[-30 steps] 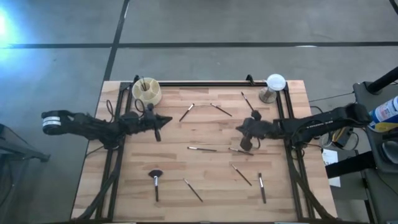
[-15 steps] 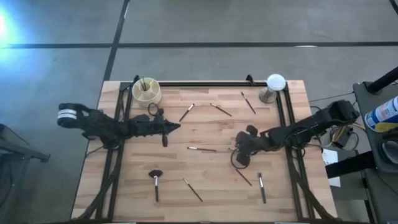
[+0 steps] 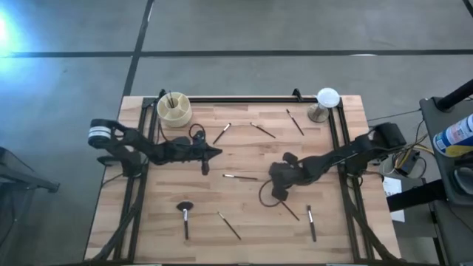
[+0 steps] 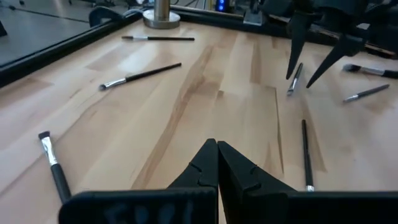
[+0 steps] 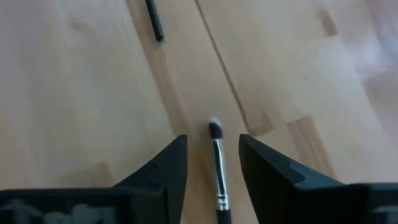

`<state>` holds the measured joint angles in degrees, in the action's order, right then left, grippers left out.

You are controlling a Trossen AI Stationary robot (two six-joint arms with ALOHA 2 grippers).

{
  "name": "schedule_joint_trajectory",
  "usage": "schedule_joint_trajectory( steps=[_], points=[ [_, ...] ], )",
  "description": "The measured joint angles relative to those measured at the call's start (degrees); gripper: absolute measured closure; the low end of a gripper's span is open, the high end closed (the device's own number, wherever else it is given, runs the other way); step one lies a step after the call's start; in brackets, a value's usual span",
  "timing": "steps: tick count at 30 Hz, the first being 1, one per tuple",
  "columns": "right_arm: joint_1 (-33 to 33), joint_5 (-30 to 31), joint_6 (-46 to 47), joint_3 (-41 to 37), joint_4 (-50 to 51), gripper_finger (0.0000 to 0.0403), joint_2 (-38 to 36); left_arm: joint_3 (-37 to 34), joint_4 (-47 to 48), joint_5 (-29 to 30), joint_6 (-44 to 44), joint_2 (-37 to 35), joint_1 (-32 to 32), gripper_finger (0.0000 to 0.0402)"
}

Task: Put items in baskets/containers
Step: Put the eyeshadow brush into the organizer

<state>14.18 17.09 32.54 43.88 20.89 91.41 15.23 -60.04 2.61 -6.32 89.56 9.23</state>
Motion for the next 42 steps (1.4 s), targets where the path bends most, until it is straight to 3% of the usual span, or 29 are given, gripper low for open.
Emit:
schedule_joint_trajectory(
  steps=[7,13,19,24,28,35,42],
  points=[
    [-2.15,1.06,-0.76,3.44,4.01,0.0281,5.28,0.50,0.09,0.00,-0.40,1.12,-0.04,0.0401],
    [-2.70,-0.34,-2.63,3.96,4.08,0.0326,5.91,0.63,0.09,0.00,-0.92,1.16,-0.04,0.0401],
    [-2.93,-0.46,-3.89,3.62,5.12,0.0386,4.34,0.85,0.13,0.02,-1.65,1.16,-0.02,0.0401],
    [-3.36,-0.46,-7.26,3.61,7.20,0.0389,1.98,3.61,0.16,1.02,2.18,1.16,0.02,0.0401],
    [-3.86,0.51,-9.85,3.22,6.78,0.0389,-2.04,8.04,1.17,0.47,-1.14,1.10,0.28,0.0401],
    [-3.93,4.23,-19.43,-0.19,-5.84,0.0390,-11.14,15.94,12.19,-0.81,1.21,1.07,-0.35,0.0394],
    [-7.64,3.82,-29.41,-5.42,-23.22,0.0390,-17.48,17.85,8.10,-0.79,2.39,1.07,-0.85,0.0326]
  ],
)
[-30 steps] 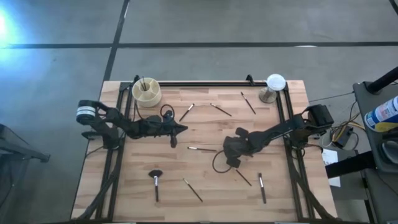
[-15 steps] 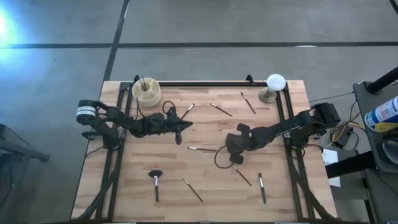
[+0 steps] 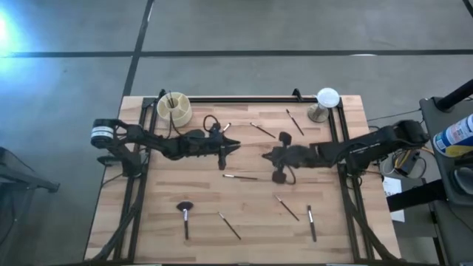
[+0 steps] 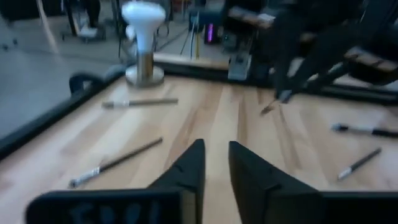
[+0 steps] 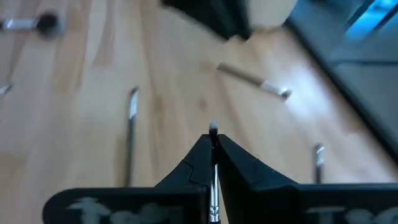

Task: Put items in baskets/containers
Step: Put the eyeshadow brush into the organizer

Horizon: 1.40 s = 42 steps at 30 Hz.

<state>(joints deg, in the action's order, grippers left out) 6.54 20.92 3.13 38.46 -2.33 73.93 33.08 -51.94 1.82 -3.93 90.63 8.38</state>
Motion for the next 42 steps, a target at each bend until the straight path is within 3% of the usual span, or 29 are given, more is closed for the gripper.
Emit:
schedule_joint_trajectory(
  steps=[4,9,12,22,32,42],
  points=[
    [-3.35,-5.40,-4.64,-3.17,-11.60,0.0390,-1.49,-2.11,-9.76,-1.86,0.27,0.00,0.02,0.0298],
    [-7.52,-12.14,-7.54,-6.92,-28.97,0.0390,-1.00,-3.63,-16.97,-9.55,-0.53,0.00,0.02,0.0290],
    [-8.57,-12.62,-7.69,-8.99,-37.88,0.0390,0.00,-3.63,-17.29,-11.89,-0.69,0.00,-0.12,0.0290],
    [-7.97,-17.10,-3.37,-12.25,-60.67,0.0390,7.92,-2.44,-16.63,-11.48,-3.95,1.40,-1.66,0.0290],
    [-4.94,-19.45,-1.16,-7.83,-70.42,0.0390,16.17,0.64,-17.29,-9.57,-2.12,3.34,-5.37,0.0290],
    [-3.38,-17.69,-1.57,-2.63,-70.55,0.0390,22.13,1.77,-17.85,-9.41,-1.89,3.56,-6.97,0.0290]
  ],
)
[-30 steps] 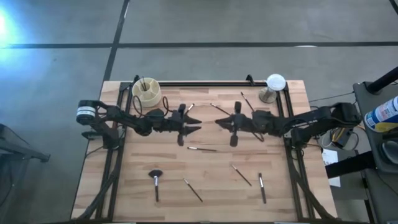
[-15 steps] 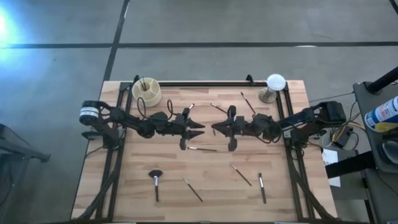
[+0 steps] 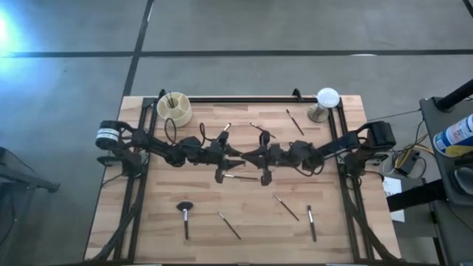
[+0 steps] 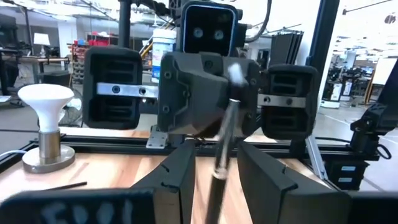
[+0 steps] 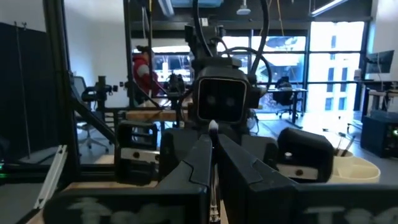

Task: Put items in baskets/containers
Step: Put the eyeshadow brush into the organizer

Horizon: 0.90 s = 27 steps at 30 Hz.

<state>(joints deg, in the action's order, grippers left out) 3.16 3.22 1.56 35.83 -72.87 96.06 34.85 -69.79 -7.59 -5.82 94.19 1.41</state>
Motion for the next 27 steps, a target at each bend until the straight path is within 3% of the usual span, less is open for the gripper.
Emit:
schedule_joint_trajectory(
  steps=[6,12,16,22,27],
  points=[
    [-0.02,0.00,-0.22,0.72,0.07,0.0390,0.77,-0.36,-0.11,0.15,1.91,0.00,-0.02,0.0299],
    [-0.04,0.07,-0.30,0.42,0.74,0.0381,-0.45,-0.41,0.51,1.88,2.43,-0.68,-0.13,0.0379],
    [-0.07,0.37,-2.12,0.35,2.55,0.0355,-0.93,-1.19,3.67,4.71,2.79,-2.73,-0.15,0.0382],
    [0.02,3.04,-4.96,-0.82,6.12,0.0314,-3.11,-5.06,7.33,10.21,4.37,-10.22,-0.15,0.0381],
    [-0.02,7.14,-5.52,-2.86,9.73,0.0312,-7.36,-11.51,8.72,16.36,5.46,-20.83,-0.28,0.0381]
  ],
)
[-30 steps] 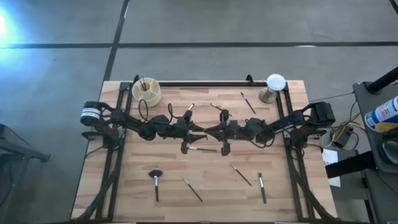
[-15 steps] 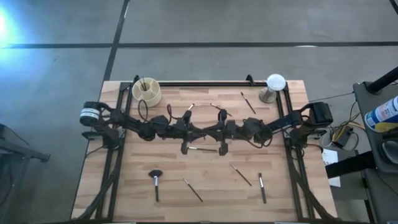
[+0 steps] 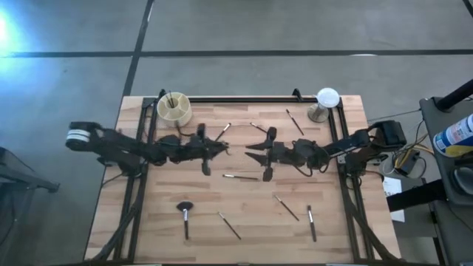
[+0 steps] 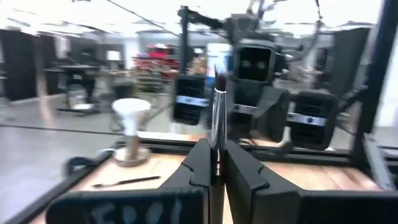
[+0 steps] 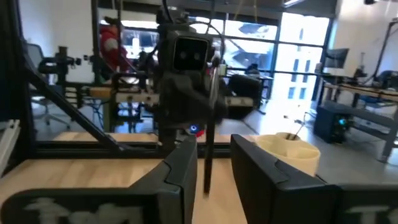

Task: Put items in baskets/containers
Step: Put the eyeshadow brush into the organizer

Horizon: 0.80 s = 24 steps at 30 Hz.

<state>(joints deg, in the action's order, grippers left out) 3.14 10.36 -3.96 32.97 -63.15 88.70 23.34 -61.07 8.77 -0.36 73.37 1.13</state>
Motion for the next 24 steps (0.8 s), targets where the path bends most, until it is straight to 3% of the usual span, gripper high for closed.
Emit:
schedule_joint_trajectory(
  steps=[6,8,12,16,21,24],
  points=[
    [-0.02,2.03,-1.22,-3.77,0.35,0.0345,-4.25,-5.60,7.56,16.49,3.72,-12.43,1.23,0.0382],
    [-0.01,3.01,-1.38,-4.64,0.30,0.0357,-5.32,-5.81,12.66,19.17,3.96,-15.35,3.08,0.0382],
    [-0.04,5.04,-2.87,-5.58,0.43,0.0375,-6.33,-5.12,19.66,20.35,2.34,-18.08,10.07,0.0382],
    [0.00,5.02,-2.72,-5.62,0.35,0.0383,-6.31,-4.93,21.08,20.46,-0.91,-17.61,21.49,0.0382],
    [-0.02,5.01,-2.72,-5.62,0.38,0.0385,-6.18,-4.88,21.45,16.25,-5.12,-16.92,35.70,0.0382],
    [-0.02,4.92,-3.34,-5.62,0.32,0.0385,-6.18,-4.35,21.21,15.32,-5.78,-16.90,40.70,0.0382]
  ],
)
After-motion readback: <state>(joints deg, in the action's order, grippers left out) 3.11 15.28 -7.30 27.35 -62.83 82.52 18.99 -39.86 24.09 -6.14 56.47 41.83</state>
